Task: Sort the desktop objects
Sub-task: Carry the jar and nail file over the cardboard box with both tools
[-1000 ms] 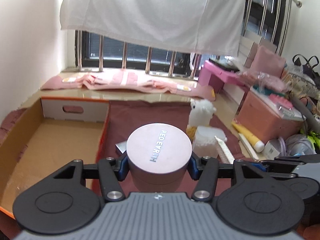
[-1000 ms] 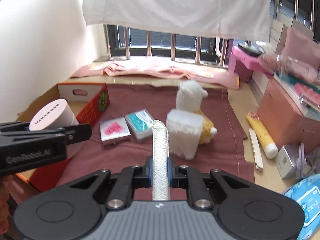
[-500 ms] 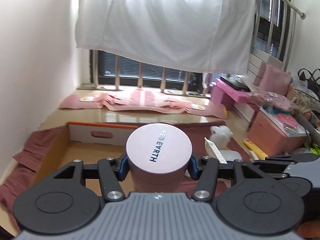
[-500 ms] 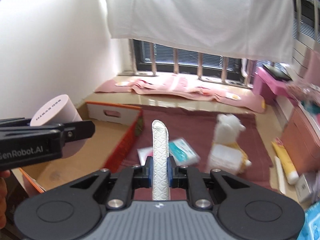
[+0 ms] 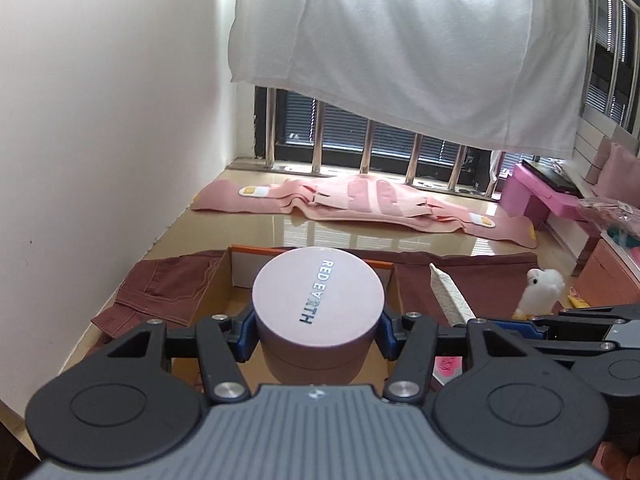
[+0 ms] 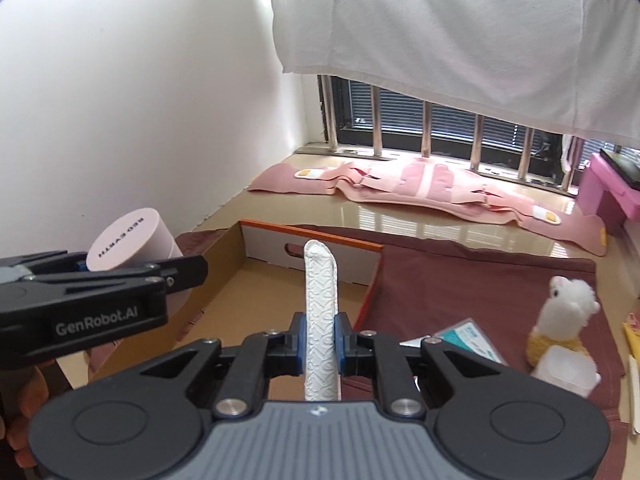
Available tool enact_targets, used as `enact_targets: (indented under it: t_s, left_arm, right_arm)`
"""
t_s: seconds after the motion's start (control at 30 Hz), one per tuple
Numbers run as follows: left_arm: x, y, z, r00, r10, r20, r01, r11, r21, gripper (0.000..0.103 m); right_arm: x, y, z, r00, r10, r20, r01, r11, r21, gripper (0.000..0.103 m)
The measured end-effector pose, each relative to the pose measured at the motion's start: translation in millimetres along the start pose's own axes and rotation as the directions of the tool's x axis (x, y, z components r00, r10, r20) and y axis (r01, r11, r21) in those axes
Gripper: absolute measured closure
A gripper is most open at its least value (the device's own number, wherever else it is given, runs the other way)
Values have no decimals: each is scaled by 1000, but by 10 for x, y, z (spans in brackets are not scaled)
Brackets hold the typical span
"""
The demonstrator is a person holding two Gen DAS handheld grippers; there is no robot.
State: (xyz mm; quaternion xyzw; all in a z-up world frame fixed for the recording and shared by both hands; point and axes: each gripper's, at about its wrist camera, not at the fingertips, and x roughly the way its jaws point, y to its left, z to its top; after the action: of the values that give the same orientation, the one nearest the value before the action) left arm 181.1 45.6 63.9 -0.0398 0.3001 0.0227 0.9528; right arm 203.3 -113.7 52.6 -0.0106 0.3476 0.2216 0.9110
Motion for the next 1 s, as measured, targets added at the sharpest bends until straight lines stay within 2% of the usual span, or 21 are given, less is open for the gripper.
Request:
enact_targets:
  t_s: [0.33, 0.5, 0.8, 1.0]
  left_arm:
    - [355, 215, 78, 999, 39, -18, -38, 999, 28, 47]
    - [570, 339, 83, 998, 30, -46, -31, 999, -14, 47]
    - [997, 458, 101, 995, 51, -91, -52, 999, -10, 47]
    - [1356, 577, 144, 991, 32, -133, -38, 998, -42, 47]
  right_arm:
    - [475, 119, 222, 999, 0, -44, 1, 1000, 21, 90]
    - [692, 162, 295, 998, 1, -59, 0, 1000, 25, 90]
    - [1150, 177, 350, 995, 3, -99, 3, 998, 55, 90]
    - [1434, 80, 354, 992, -2, -128, 18, 992, 123, 90]
